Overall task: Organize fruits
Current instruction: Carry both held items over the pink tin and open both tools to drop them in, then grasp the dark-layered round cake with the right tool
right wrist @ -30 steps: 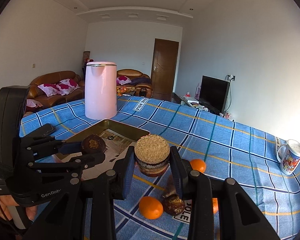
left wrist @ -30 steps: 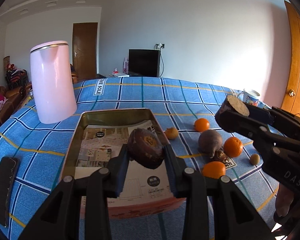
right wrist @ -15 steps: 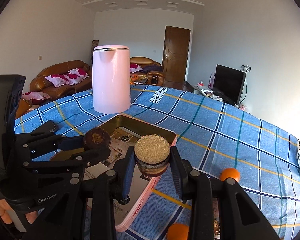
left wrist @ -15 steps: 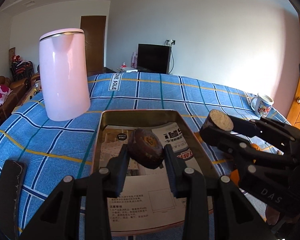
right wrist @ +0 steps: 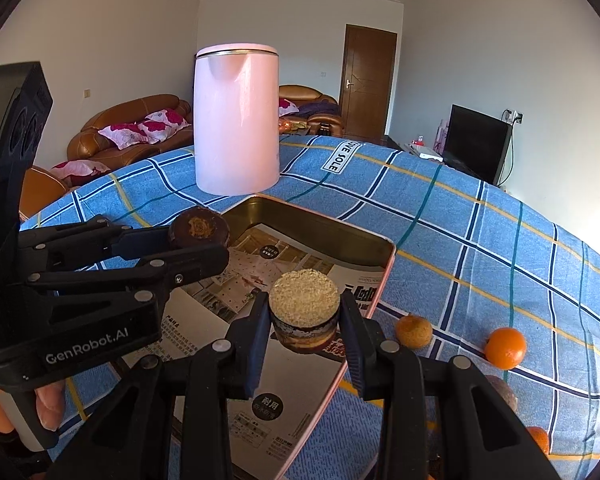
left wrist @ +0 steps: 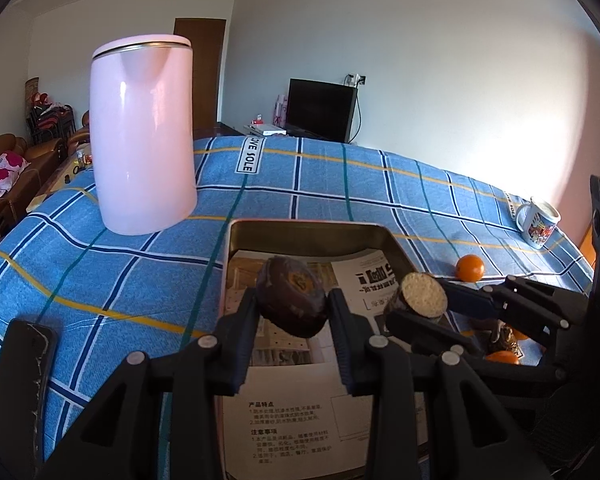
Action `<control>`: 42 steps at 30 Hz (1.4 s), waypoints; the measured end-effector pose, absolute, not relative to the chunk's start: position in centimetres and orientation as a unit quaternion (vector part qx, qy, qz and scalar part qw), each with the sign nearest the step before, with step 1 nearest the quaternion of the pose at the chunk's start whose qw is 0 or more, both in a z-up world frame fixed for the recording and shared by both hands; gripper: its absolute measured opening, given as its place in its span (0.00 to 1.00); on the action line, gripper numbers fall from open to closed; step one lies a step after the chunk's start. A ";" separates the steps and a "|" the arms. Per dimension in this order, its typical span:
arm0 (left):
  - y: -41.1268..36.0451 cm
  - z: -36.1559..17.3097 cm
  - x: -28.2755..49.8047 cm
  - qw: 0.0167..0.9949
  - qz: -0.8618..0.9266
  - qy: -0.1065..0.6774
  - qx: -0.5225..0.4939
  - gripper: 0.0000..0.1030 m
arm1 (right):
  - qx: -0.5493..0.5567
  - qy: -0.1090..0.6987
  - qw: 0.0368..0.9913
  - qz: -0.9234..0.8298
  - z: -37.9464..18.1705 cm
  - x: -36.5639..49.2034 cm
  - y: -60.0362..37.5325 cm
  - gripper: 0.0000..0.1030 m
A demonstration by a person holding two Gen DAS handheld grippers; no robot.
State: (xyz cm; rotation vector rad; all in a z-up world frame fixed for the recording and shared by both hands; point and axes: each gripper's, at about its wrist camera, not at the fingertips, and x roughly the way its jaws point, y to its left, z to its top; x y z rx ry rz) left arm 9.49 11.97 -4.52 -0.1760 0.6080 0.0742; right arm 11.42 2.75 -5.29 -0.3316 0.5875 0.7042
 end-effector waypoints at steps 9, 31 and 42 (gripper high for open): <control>12.1 -4.9 10.0 0.947 0.040 0.309 -0.083 0.36 | -0.167 0.307 0.873 0.340 -6.1 11.7 3.2 0.35; 4.4 -1.3 6.4 0.968 -0.013 0.245 -0.057 0.69 | -0.134 0.252 0.923 0.260 -3.3 7.4 -11.1 0.66; -6.8 -3.6 8.0 0.949 -0.118 0.294 -0.007 0.69 | -0.106 0.293 0.942 0.128 -4.9 8.0 -23.2 0.66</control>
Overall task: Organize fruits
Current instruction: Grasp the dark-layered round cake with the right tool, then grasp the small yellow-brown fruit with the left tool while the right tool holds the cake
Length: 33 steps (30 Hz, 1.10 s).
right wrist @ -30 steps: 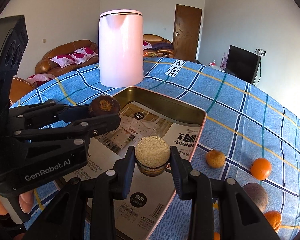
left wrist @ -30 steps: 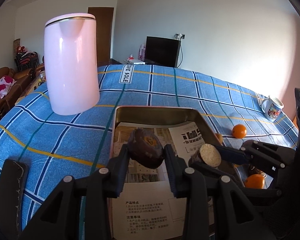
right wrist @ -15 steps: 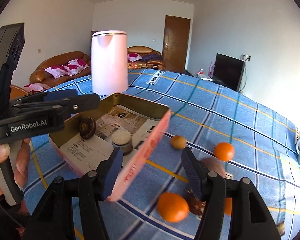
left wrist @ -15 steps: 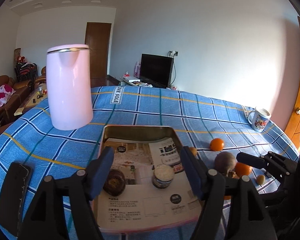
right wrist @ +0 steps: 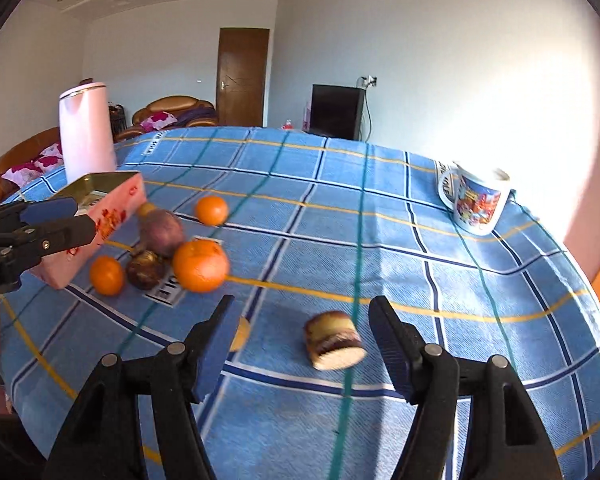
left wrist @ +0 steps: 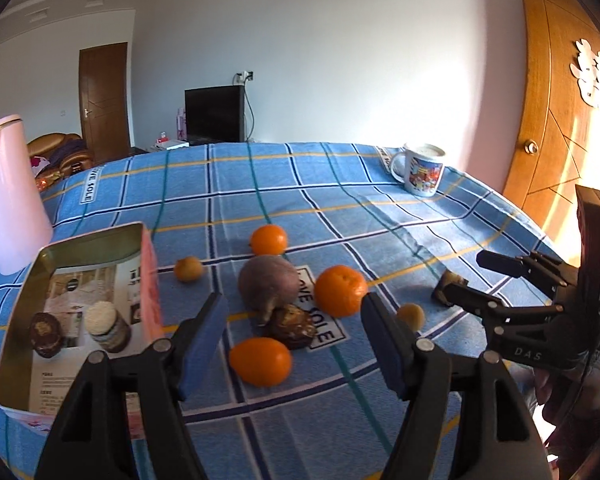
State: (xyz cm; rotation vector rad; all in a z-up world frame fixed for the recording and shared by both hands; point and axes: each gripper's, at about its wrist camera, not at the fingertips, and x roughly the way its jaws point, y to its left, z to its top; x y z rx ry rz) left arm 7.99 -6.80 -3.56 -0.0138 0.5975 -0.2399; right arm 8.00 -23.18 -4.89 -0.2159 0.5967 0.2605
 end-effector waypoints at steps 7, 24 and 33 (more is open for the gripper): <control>-11.3 -4.7 8.7 0.935 -0.151 0.319 0.022 0.69 | -0.063 0.313 0.938 0.136 -5.8 8.8 -26.2 0.66; -14.8 -6.5 10.6 0.912 -0.191 0.362 0.036 0.66 | -0.032 0.361 0.917 0.169 -7.0 10.3 -26.6 0.37; -16.3 -7.4 12.2 0.888 -0.219 0.402 0.029 0.32 | -0.024 0.344 0.926 0.156 -6.7 9.9 -26.9 0.36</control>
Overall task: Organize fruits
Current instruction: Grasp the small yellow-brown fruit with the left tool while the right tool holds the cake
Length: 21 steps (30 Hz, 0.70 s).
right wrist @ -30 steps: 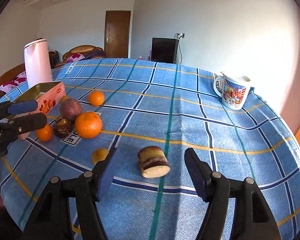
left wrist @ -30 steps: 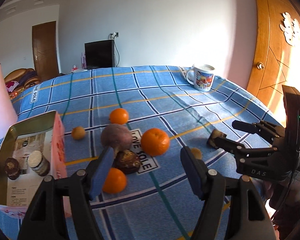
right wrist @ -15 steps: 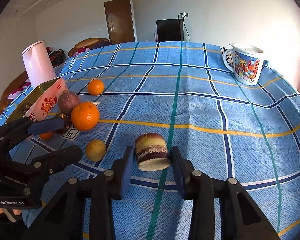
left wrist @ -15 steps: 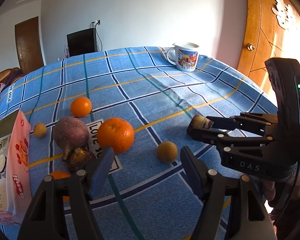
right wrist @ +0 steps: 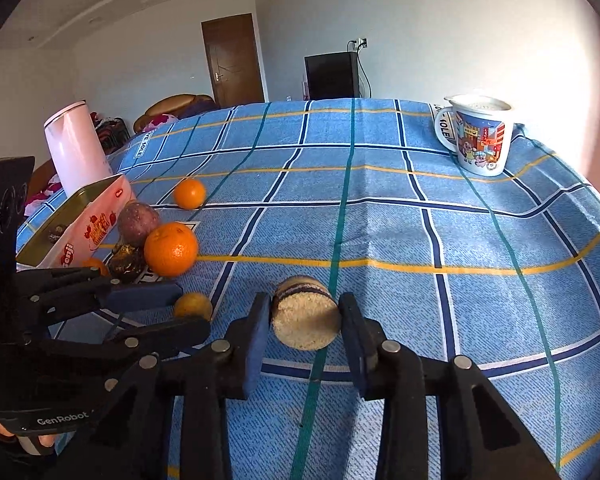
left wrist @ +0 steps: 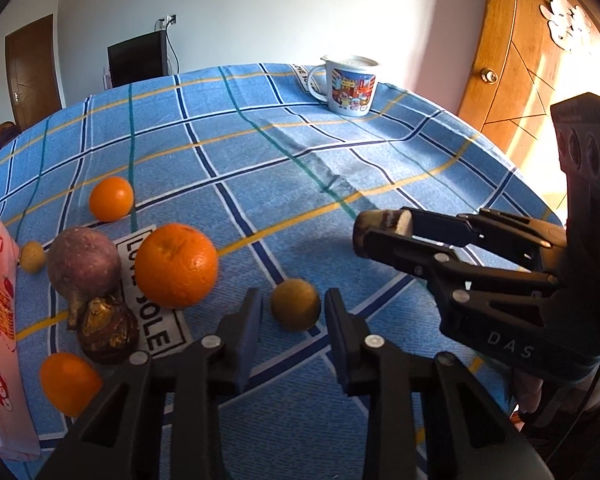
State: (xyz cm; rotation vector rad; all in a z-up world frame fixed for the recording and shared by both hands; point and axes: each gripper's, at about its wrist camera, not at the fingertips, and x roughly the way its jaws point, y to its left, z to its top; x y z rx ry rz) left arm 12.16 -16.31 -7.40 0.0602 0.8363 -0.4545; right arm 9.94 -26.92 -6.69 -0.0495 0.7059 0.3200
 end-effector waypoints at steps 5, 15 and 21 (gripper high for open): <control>-16.6 -7.6 12.7 0.885 -0.220 0.410 0.028 0.30 | -0.027 0.357 0.920 0.159 -7.0 10.4 -26.8 0.35; -15.7 -7.2 12.5 0.890 -0.223 0.397 0.004 0.27 | -0.031 0.347 0.923 0.164 -6.8 10.0 -26.7 0.34; -15.4 -6.8 12.0 0.900 -0.218 0.378 0.003 0.27 | -0.031 0.311 0.934 0.172 -6.2 8.9 -26.8 0.34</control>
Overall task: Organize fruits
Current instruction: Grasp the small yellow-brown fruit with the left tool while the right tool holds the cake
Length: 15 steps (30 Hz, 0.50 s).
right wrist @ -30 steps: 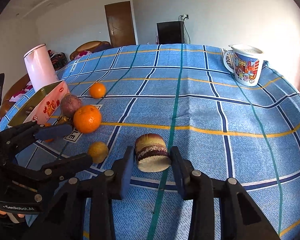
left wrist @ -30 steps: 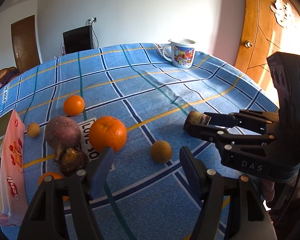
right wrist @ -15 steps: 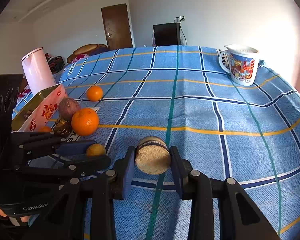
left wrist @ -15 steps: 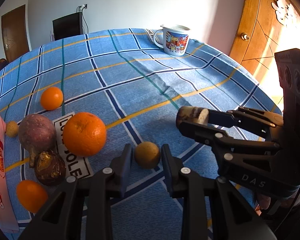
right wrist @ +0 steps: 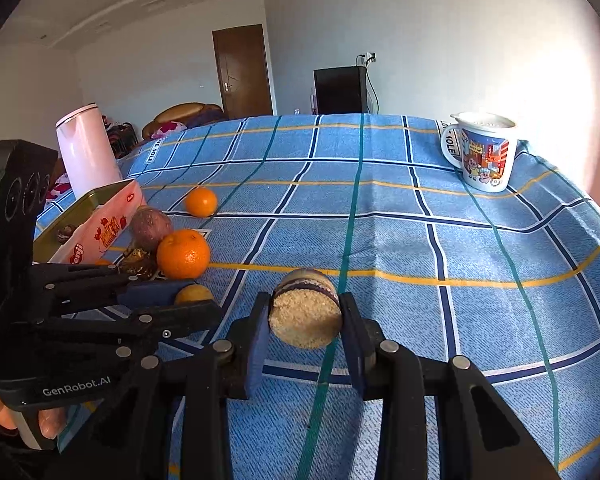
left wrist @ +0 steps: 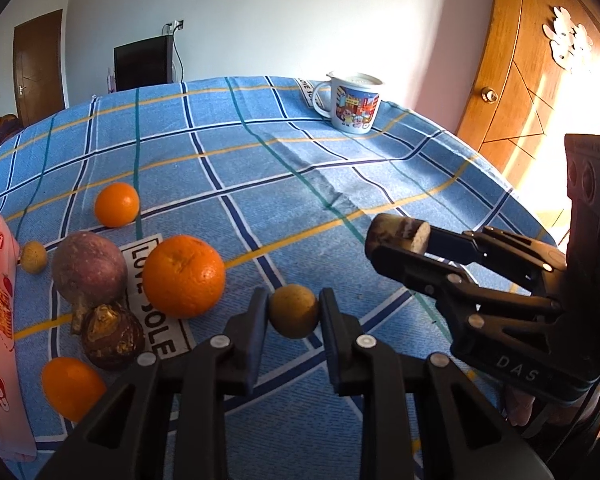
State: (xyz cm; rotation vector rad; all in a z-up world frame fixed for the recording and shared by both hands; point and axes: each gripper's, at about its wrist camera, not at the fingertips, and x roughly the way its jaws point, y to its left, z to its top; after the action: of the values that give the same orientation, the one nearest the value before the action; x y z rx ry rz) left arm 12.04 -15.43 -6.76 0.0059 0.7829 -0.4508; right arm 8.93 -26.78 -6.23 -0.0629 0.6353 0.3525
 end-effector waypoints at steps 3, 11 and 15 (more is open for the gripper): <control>-15.3 -6.5 11.8 0.906 -0.212 0.366 0.005 0.27 | -0.030 0.291 0.941 0.171 -5.9 8.4 -26.9 0.34; -15.2 -5.7 10.7 0.924 -0.194 0.330 0.017 0.27 | -0.029 0.258 0.949 0.181 -5.5 7.4 -27.0 0.34; -15.0 -5.4 10.4 0.929 -0.189 0.319 0.017 0.27 | -0.027 0.244 0.952 0.184 -5.3 7.1 -27.0 0.34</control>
State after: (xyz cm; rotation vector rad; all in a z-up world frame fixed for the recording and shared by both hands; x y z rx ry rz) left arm 10.45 -15.05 -5.41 0.0341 0.6526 -0.3864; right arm 7.08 -27.02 -5.33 -0.0545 0.4962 0.3750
